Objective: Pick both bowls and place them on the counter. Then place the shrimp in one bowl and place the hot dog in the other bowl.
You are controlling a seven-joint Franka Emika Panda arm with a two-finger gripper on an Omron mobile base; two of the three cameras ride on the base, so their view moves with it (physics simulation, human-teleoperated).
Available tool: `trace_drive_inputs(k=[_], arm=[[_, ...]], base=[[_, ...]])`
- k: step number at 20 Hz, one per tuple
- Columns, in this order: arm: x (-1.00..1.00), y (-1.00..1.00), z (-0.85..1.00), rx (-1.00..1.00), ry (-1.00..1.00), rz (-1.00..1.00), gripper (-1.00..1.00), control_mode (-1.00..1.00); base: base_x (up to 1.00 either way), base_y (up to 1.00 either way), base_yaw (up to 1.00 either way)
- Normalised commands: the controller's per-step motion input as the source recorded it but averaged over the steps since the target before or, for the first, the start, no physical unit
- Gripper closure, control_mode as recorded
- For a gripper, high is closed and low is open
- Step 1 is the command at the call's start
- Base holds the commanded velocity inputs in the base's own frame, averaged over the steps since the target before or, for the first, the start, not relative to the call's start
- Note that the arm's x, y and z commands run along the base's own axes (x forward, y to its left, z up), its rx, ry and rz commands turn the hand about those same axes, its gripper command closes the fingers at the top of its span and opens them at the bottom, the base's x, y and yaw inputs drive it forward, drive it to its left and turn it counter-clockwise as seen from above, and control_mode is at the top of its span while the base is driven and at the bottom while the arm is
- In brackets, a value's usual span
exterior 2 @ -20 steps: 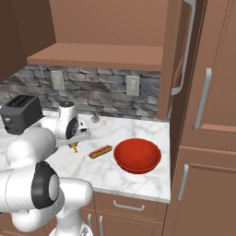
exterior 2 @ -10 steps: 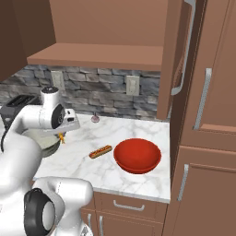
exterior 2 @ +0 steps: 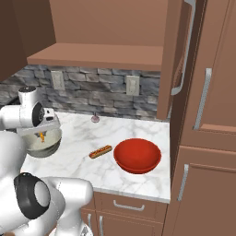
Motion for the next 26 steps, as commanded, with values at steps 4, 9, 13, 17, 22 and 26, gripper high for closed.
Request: trace_drive_inputs(k=[4,9,13,17,22,26], arm=[[0.05,0.36,-0.23,0.00,0.01,0.00,1.00,-1.00],[0.07,0.07,-0.30,-0.03,0.05,-0.01,1.00,-1.00],[0.26,0.01,-0.34,0.00,0.07,0.00,1.00,-1.00],[0.23,0.04,-0.25,0.00,0.05,0.00,1.00,-1.00],[0.08,0.12,-0.22,0.00,0.05,0.00,1.00,-1.00],[0.18,0.20,-0.19,0.00,0.06,0.00,1.00,-1.00]], base=[[0.00,0.00,0.00],[0.00,0.00,0.00],[0.00,0.00,0.00],[0.00,0.00,0.00],[0.00,0.00,0.00],[0.00,0.00,0.00]])
